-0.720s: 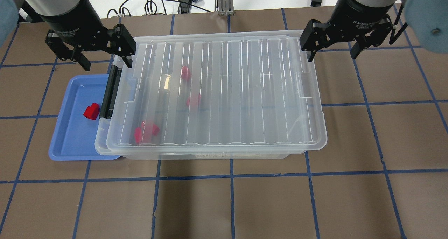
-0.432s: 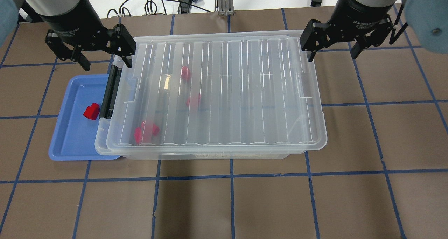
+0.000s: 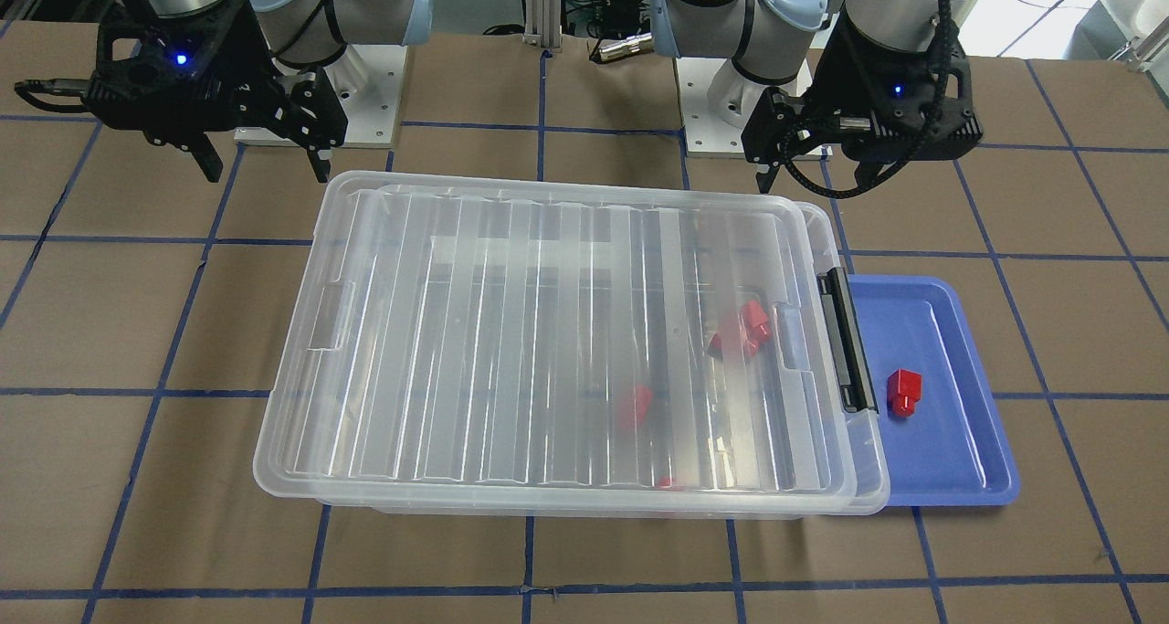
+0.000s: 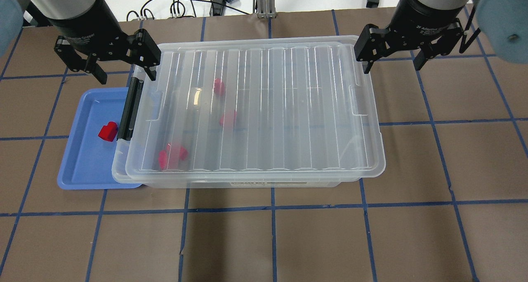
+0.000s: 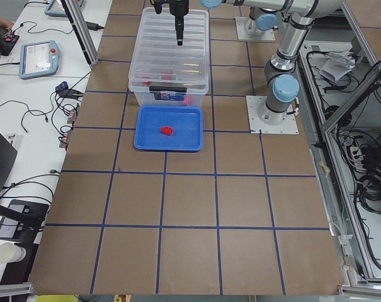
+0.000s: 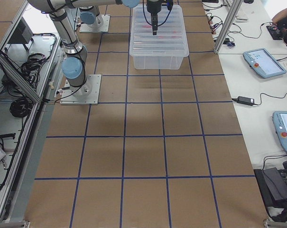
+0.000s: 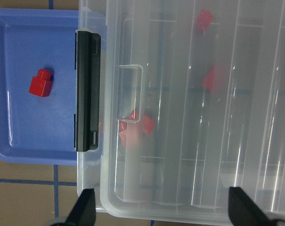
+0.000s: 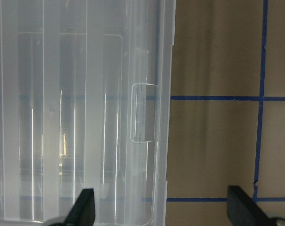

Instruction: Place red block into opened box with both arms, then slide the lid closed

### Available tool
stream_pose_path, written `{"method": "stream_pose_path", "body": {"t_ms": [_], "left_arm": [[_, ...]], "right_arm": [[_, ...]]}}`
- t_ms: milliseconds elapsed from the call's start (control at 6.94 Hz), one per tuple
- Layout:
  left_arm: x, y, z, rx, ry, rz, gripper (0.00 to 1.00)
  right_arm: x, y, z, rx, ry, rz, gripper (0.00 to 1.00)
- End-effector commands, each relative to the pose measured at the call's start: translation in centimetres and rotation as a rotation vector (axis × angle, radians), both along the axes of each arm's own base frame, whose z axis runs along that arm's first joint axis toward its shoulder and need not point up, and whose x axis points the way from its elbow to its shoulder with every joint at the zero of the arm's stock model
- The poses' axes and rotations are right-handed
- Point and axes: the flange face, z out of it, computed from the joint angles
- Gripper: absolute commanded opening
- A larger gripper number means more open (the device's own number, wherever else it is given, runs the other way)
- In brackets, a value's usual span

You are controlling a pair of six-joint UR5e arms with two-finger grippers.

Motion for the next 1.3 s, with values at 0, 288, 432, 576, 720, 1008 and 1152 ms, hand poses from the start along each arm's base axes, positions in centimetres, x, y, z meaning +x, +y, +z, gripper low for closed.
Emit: {"method": "stream_pose_path", "body": {"t_ms": [0,288,432,576,720,1008,1152], "left_arm": [[0.0,0.3,0.5,-0.008,-0.001,0.0,1.0],[1.1,0.7,-0.3,0.07,-0.009,0.007,1.0],[1.3,1.5,-0.6,0.128,-0.006,0.013,1.0],[1.9,1.2,-0.6,0.127,-0.006,0.018,1.0],[5.8,-0.3,-2.1,0.149,0.014,0.046,1.0],[13.2,-3.7,-5.0,0.093,0.083,-0.074,1.0],[16.0,-4.9,-6.9,0.074,0.087,-0.237,1.0]], "right_arm": [[-0.8,-0.3,-0.4,0.007,-0.008,-0.009,1.0],[-0.8,-2.4,-6.4,0.057,-0.001,-0.009,1.0],[-0.8,-3.4,-9.4,0.044,-0.003,-0.009,1.0],[-0.8,-3.6,-12.0,0.028,-0.003,-0.009,1.0],[-0.9,-3.4,-13.9,-0.001,-0.001,-0.003,1.0],[-1.5,-4.0,-14.9,-0.013,0.001,0.0,1.0],[-2.0,-5.2,-16.1,-0.033,0.039,-0.008,1.0]]}}
